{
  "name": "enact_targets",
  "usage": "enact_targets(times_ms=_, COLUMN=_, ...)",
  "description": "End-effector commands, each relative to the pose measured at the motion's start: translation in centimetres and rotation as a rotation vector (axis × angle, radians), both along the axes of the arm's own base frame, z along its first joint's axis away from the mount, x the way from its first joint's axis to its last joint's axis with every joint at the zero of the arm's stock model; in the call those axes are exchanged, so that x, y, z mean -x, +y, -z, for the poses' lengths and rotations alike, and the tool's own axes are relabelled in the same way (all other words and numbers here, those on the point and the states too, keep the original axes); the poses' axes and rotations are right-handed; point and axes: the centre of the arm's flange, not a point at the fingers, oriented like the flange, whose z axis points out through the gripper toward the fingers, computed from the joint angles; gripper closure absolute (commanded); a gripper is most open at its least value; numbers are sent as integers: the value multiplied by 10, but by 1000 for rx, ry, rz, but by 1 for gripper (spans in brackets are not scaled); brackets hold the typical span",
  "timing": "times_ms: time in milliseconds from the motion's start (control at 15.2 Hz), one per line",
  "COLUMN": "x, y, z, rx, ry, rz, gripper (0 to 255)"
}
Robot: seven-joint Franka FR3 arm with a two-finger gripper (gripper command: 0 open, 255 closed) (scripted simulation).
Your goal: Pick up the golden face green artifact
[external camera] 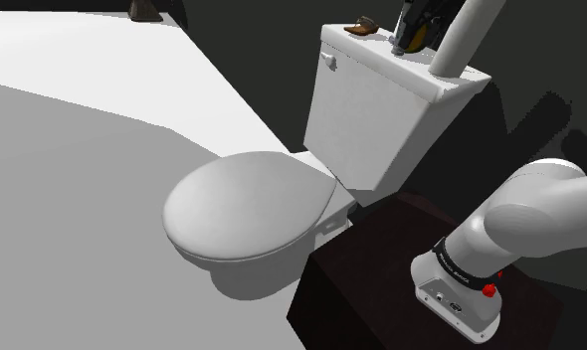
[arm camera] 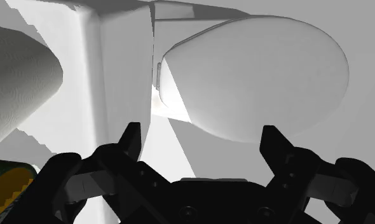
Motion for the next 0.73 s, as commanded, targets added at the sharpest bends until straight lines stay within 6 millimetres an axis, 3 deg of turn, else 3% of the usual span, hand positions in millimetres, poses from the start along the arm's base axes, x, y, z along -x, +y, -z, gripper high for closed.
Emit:
enact_targets(times_ms=0, x=0, y=0, z=0, rx=0, ry=0, rz=0, gripper=0)
enact_targets(times_ms=660, x=-55, y=-117, z=-28, rx=-12, ry=8, rz=88, gripper=0)
